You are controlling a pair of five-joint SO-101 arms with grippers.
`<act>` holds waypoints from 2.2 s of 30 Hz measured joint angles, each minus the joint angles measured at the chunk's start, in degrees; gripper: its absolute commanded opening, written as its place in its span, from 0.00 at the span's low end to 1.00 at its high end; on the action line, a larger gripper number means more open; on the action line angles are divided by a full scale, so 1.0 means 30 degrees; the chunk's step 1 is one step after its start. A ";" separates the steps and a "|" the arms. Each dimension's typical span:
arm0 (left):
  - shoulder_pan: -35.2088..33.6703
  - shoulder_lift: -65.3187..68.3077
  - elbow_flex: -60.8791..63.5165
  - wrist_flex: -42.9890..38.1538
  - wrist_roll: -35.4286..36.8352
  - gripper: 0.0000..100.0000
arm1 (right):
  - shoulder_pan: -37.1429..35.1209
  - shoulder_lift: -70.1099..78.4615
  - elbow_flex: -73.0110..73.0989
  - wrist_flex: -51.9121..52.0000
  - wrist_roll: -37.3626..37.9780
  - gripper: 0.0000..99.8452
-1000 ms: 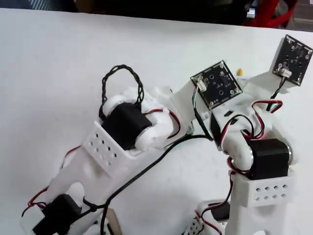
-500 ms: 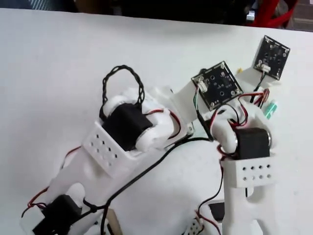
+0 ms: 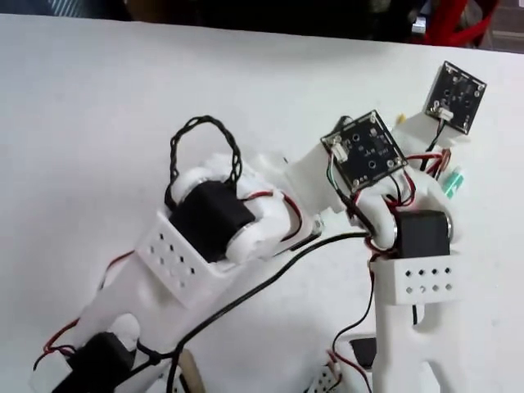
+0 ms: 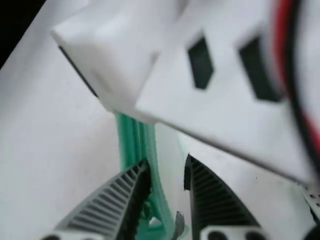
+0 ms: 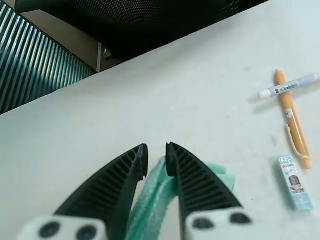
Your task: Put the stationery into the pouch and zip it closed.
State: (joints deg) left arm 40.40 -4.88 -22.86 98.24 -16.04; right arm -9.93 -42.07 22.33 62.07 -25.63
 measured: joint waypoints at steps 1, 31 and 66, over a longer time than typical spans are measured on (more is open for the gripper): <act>0.0000 0.0000 -0.0176 0.0176 0.0000 0.17 | 0.0000 -0.0029 0.0176 -0.0205 0.0000 0.02; -0.3985 -1.3245 0.2315 0.1289 -0.0088 0.23 | -0.0059 -0.0557 0.4630 -0.6447 0.0000 0.02; -0.3018 -2.9597 3.3582 -1.9311 0.2930 0.20 | -0.0059 -0.0557 0.4806 -0.6711 0.0000 0.02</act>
State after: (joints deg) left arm 31.34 -93.67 77.89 40.31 -7.25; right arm -10.11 -43.74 36.75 41.93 -25.63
